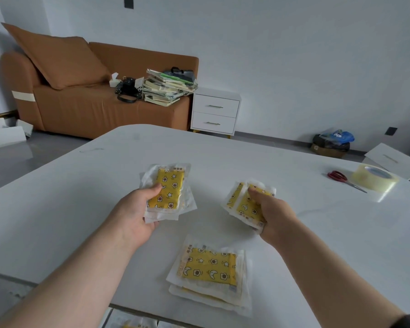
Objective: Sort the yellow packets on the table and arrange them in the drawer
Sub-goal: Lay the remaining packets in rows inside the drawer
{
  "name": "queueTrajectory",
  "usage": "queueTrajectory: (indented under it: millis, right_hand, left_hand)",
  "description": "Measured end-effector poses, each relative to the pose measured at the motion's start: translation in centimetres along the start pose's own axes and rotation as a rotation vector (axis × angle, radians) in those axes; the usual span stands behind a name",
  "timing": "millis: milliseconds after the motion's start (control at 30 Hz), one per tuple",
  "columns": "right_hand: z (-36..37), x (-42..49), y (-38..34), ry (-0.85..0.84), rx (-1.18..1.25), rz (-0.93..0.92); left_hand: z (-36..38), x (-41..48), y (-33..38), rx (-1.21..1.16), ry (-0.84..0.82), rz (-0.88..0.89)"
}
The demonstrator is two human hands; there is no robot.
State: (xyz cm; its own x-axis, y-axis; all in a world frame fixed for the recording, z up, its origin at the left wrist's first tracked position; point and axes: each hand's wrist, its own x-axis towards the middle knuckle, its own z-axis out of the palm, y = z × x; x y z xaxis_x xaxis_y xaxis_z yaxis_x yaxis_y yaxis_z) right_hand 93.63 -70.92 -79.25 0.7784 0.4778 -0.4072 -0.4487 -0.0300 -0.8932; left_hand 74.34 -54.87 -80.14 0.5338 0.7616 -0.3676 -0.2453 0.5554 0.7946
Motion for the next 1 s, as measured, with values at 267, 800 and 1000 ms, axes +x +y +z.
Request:
queueTrajectory:
  millis: [267, 800, 1000]
  right_hand:
    - [-1.4, -1.6, -0.4, -0.164, 0.161, 0.040]
    - [-11.7, -20.8, -1.8, -0.120, 0.123, 0.002]
    - [-16.1, -26.8, 0.8, -0.063, -0.011, 0.109]
  left_hand:
    - [0.9, -1.1, -0.3, -0.009, -0.048, 0.054]
    - [3.7, -20.1, -0.8, 0.198, -0.038, -0.042]
    - [0.7, -25.4, -5.9, 0.284, 0.012, -0.163]
